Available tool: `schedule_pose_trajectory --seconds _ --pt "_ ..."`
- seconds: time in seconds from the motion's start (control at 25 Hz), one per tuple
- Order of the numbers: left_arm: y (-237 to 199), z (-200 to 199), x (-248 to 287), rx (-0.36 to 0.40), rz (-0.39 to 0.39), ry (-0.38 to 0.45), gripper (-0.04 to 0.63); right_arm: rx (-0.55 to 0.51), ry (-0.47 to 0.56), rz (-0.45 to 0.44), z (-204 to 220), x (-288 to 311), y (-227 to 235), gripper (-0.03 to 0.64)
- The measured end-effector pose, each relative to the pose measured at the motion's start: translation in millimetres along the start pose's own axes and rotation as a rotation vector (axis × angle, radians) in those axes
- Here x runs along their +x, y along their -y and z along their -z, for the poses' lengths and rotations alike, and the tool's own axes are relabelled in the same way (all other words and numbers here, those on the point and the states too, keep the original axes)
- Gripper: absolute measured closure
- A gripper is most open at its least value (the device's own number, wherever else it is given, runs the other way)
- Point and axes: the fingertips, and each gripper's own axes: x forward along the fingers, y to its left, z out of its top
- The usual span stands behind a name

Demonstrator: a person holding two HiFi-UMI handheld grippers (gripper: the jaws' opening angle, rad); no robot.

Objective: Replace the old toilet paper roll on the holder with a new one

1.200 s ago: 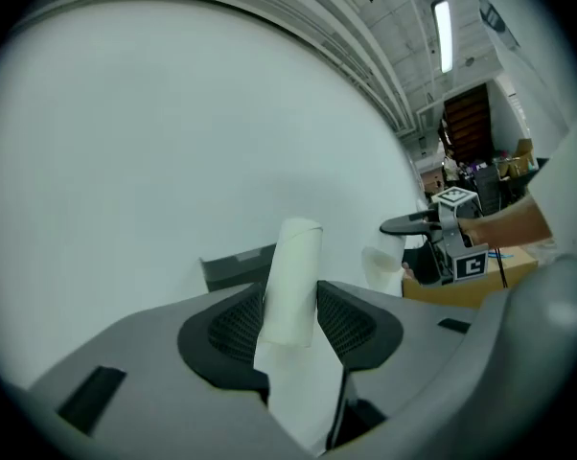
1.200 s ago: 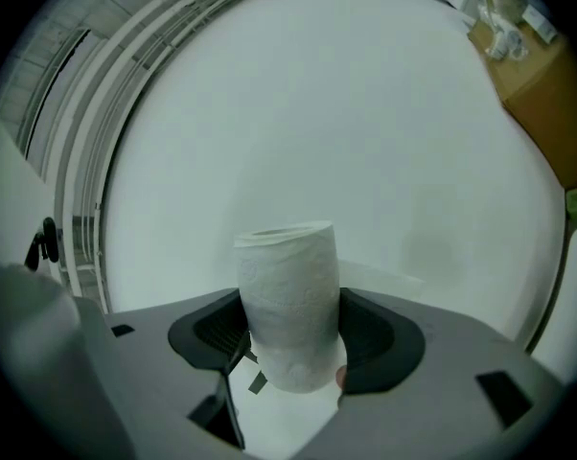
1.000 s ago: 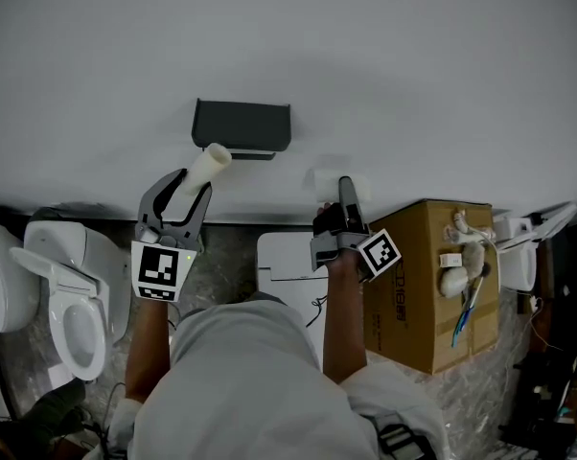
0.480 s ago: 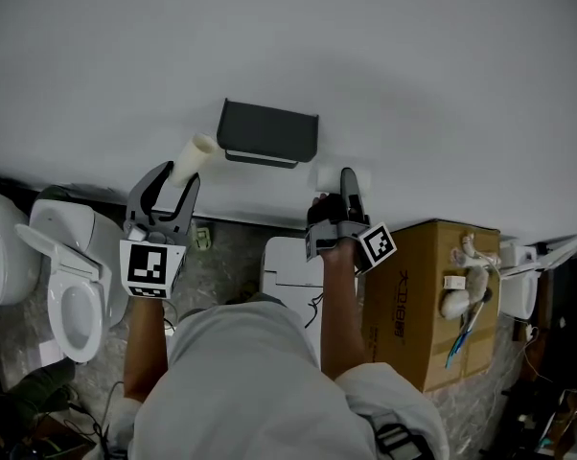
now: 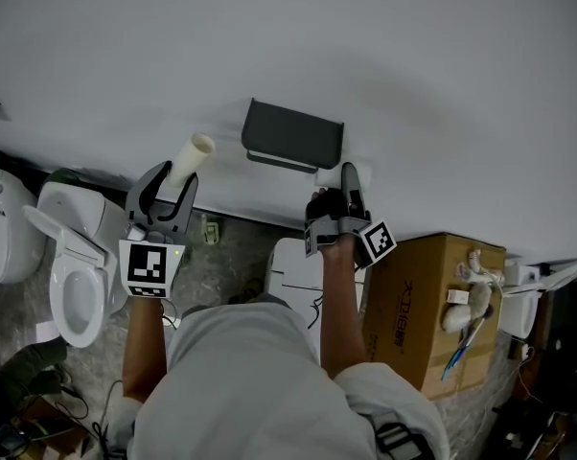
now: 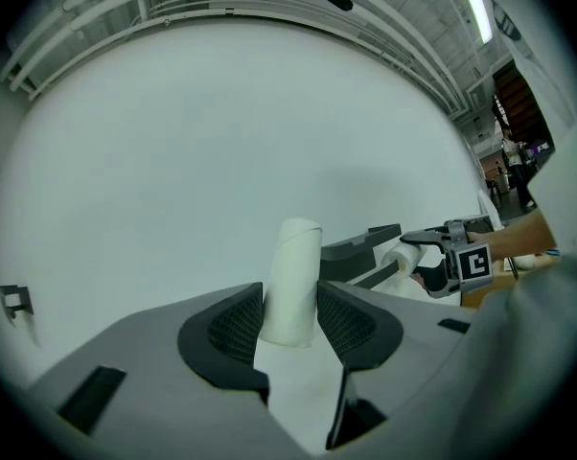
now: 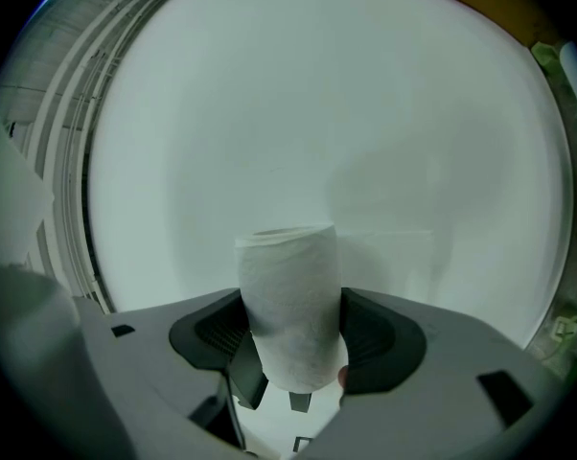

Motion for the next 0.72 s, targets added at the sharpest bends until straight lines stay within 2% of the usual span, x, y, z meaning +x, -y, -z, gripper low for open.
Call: schedule_pose_trajectory --seconds 0.72 --pt "-45 16 -41 -0.004 -0.101 -0.034 0.399 0.030 -0.107 0.012 77 17 -1 0.334"
